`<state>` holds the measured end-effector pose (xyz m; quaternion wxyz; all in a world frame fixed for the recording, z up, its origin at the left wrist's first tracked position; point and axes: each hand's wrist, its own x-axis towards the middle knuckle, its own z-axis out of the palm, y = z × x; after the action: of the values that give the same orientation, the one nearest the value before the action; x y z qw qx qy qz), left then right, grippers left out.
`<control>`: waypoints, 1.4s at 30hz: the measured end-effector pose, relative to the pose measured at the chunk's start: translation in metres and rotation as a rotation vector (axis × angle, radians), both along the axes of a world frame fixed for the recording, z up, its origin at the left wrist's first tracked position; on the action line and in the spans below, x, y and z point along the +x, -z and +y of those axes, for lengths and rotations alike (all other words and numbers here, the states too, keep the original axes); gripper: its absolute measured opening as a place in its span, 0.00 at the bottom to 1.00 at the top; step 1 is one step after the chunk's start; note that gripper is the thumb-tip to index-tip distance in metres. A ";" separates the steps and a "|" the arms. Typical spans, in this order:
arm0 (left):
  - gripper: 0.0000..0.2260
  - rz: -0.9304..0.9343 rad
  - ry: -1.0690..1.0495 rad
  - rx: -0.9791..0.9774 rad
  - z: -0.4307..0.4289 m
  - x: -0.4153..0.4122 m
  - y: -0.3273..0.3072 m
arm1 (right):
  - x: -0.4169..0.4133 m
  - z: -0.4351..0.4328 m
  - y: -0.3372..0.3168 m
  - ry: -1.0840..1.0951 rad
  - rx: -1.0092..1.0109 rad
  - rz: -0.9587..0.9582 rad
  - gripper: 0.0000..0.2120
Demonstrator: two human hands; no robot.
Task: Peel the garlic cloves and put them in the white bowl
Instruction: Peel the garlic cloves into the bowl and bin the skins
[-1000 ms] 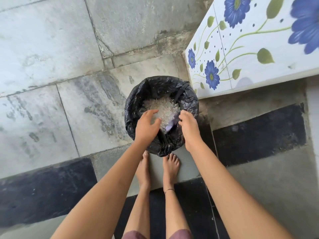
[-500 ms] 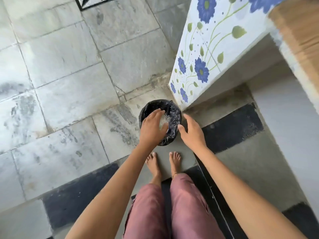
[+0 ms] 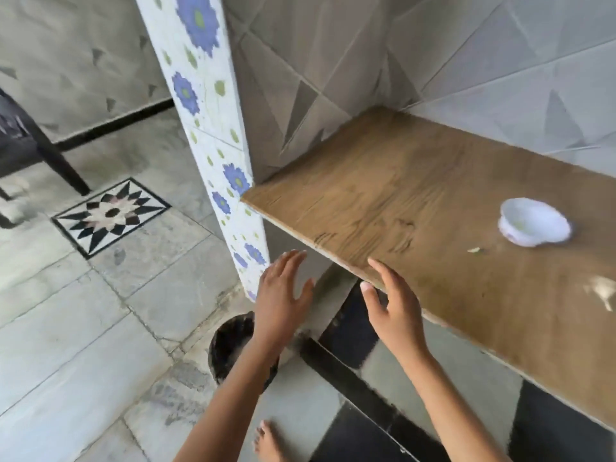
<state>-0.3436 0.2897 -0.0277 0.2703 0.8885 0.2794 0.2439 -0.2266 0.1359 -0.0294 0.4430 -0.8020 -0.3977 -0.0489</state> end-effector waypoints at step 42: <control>0.10 0.642 0.652 0.247 -0.190 0.413 -0.044 | 0.125 -0.254 0.024 0.899 -0.721 0.148 0.35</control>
<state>0.0692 0.0999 0.0160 0.1252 0.9858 0.0245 -0.1093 -0.1020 -0.1182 -0.0537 0.1041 -0.9936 0.0224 -0.0372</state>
